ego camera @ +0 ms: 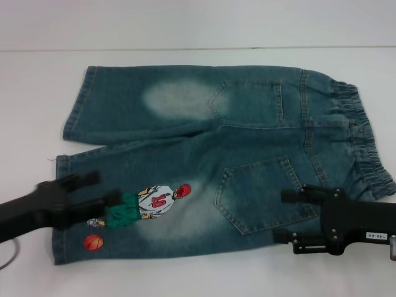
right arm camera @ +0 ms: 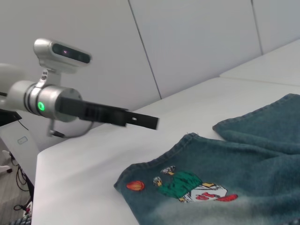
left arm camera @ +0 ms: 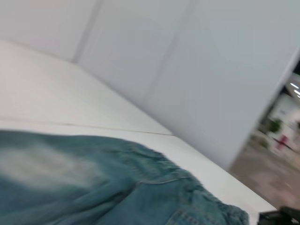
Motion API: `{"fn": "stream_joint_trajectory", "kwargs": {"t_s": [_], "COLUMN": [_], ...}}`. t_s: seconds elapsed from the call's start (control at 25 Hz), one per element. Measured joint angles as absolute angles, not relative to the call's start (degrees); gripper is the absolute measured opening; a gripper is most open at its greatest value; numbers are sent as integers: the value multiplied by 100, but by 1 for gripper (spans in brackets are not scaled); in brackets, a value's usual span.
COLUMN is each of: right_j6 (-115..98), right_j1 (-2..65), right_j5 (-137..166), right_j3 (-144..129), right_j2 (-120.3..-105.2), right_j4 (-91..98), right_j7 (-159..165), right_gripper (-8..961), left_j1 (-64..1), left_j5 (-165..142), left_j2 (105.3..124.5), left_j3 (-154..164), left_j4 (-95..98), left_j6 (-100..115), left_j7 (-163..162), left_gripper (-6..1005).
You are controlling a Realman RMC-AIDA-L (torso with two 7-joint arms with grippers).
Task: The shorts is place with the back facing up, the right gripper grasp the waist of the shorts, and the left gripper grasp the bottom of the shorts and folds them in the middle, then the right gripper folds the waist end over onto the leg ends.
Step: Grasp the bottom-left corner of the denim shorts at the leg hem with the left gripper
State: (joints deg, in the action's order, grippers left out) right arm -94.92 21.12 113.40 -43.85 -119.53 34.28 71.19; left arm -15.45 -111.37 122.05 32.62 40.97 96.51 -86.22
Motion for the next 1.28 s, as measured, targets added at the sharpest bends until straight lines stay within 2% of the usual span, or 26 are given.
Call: {"fn": "stream_joint_trajectory", "kwargs": {"t_s": [0.24,0.52,1.28], "right_j6": [-9463,-9416,-9412], "right_j1": [2059,2119,2137], "right_j5": [11342,11369,11373], "right_j3": [-4387,-4408,-4430], "right_j2": [-11953,-11953,-11953], "right_j4": [3420,3396,3392], "right_j7": [7119,7119,7149], "right_gripper": [927,928,928], "left_j1": [-1159,-1213,-1476], "left_j5": [-11521,-12526,-13488], "left_j2": [12135,12032,12090], "left_j3": [2612,2008,2198], "left_j4": [4739,4952,5042], "left_j6": [9968,10131,9765], "left_j7": [-9887,-10502,-10794], "left_gripper": [933,933,933]}}
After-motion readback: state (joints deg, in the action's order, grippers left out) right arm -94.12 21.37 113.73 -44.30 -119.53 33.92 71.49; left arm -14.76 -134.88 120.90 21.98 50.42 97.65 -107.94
